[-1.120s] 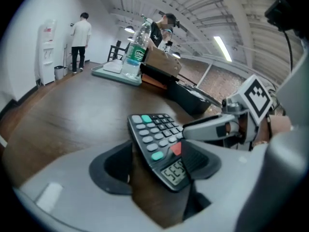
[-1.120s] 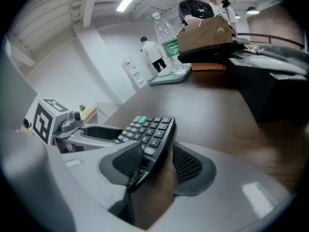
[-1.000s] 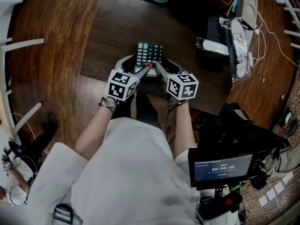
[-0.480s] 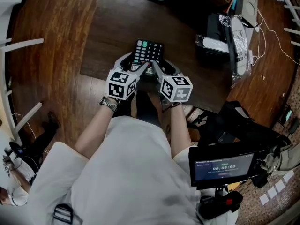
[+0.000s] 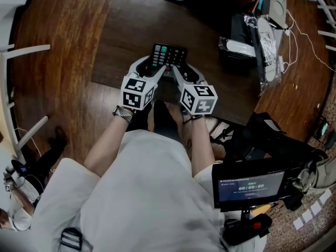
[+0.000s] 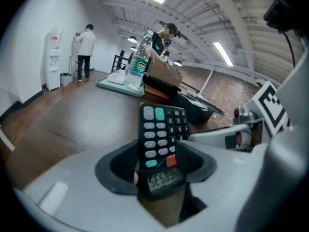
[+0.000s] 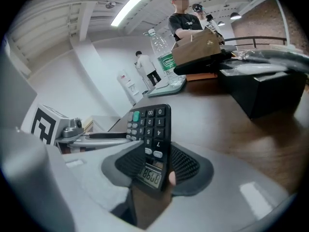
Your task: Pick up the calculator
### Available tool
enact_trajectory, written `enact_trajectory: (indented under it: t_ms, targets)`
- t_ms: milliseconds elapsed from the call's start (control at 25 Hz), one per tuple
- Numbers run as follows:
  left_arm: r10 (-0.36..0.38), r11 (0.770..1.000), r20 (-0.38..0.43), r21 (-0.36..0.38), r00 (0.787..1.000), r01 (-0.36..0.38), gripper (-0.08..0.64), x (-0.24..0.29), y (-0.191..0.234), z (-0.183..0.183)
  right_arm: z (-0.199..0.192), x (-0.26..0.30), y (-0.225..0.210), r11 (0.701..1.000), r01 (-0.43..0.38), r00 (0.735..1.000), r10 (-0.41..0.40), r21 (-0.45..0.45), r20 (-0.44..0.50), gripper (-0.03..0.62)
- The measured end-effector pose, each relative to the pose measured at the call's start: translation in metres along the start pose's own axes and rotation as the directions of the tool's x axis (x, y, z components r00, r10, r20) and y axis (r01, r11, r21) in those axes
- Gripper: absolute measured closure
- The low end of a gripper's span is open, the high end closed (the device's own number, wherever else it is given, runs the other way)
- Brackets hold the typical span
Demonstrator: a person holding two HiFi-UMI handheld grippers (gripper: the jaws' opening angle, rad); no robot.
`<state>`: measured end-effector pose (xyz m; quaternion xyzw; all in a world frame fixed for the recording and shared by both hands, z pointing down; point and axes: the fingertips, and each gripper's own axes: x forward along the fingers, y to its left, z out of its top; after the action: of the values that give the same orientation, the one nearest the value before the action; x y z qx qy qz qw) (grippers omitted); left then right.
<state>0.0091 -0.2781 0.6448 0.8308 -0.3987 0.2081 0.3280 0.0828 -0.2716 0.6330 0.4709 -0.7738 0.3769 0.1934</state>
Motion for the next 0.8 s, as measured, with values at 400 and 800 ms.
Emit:
enact_trajectory:
  t_ms: [400, 800]
  targets:
    - [0.058, 0.998, -0.007, 0.027, 0.998, -0.058, 0.377, 0.006, 0.004, -0.002, -0.006, 0.002, -0.01, 0.998, 0.059, 0.998, -0.059, -0.037, -0.013, 0.433]
    - [0.051, 0.999, -0.007, -0.01, 0.999, -0.051, 0.379, 0.011, 0.006, 0.005, 0.011, 0.002, -0.015, 0.995, 0.089, 0.996, -0.089, -0.054, 0.015, 0.458]
